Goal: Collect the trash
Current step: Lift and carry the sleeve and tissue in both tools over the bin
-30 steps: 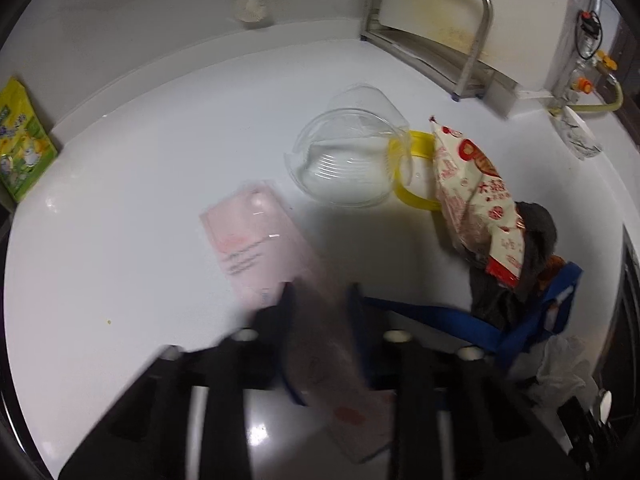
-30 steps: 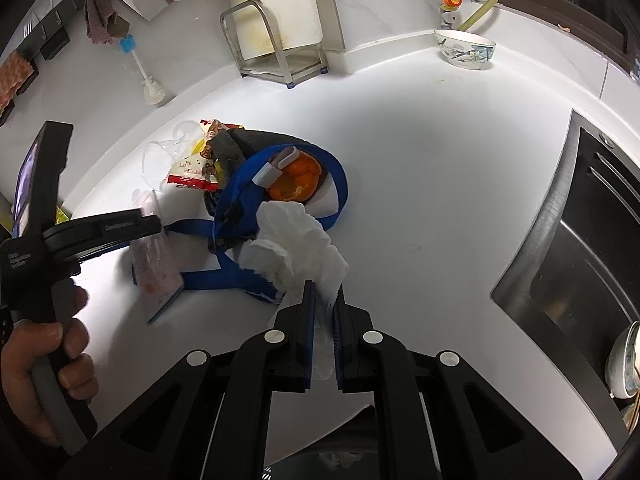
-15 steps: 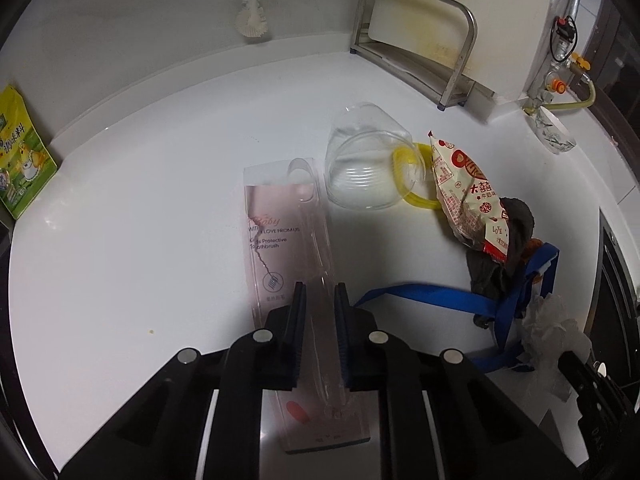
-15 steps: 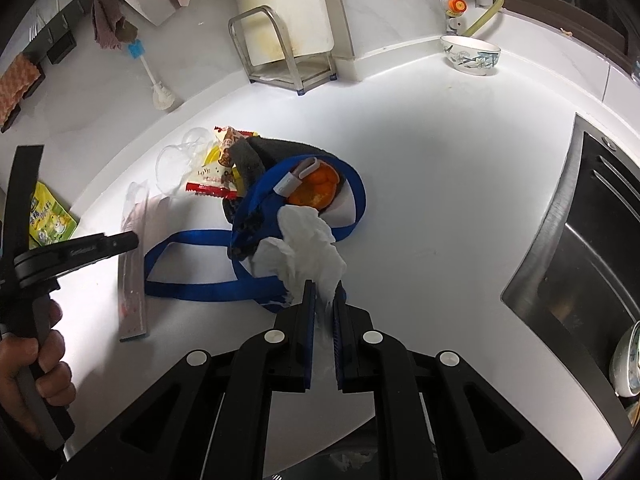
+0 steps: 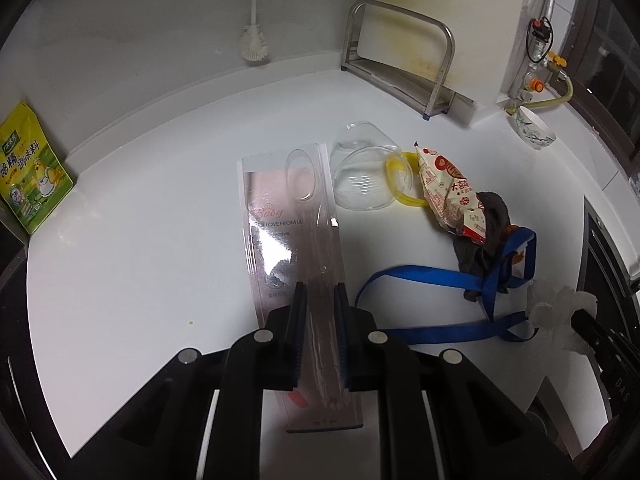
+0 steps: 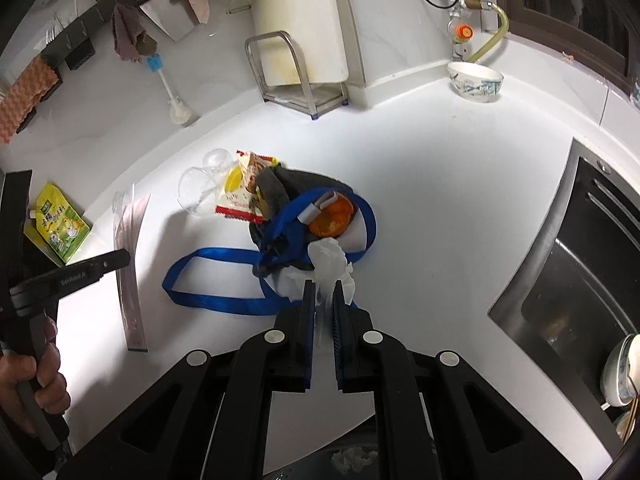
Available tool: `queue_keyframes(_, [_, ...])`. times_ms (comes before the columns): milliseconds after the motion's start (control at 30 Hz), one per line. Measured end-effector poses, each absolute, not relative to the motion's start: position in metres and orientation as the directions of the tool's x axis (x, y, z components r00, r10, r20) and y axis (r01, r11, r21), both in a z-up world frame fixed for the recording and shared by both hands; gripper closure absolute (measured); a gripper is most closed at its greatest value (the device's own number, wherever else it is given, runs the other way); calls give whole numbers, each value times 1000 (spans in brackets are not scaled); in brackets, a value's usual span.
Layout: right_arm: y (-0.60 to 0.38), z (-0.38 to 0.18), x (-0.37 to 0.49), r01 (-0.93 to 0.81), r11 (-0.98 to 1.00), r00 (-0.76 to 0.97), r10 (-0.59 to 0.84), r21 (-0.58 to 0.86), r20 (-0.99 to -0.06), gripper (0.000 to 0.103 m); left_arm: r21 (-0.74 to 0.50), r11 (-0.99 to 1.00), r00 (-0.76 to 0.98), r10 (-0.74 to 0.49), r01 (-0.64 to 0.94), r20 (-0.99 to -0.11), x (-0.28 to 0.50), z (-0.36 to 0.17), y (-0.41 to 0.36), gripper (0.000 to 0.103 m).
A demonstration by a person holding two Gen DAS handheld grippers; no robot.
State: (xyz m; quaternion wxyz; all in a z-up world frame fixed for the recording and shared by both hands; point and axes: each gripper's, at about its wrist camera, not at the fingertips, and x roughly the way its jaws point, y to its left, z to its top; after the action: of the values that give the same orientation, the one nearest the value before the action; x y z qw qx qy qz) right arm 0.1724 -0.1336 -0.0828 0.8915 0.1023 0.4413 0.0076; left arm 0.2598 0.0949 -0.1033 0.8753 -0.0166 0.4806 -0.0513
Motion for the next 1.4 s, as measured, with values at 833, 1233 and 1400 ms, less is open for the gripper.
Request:
queue_keyframes(833, [-134,-35,138,12,982,669,133,190,-731,95,-87,990,582,-138,114,-801,198,-64,72,89])
queue_keyframes(1233, [-150,-29,89,-29,981,652,163,190,-740,95,-95,987,588,-151,126,-794,142,-55,39,89])
queue_keyframes(1400, [-160,-36,59,-53,980,623,184,194,-760,95,-102,986,574,-159,130,-803,110,-61,15,89])
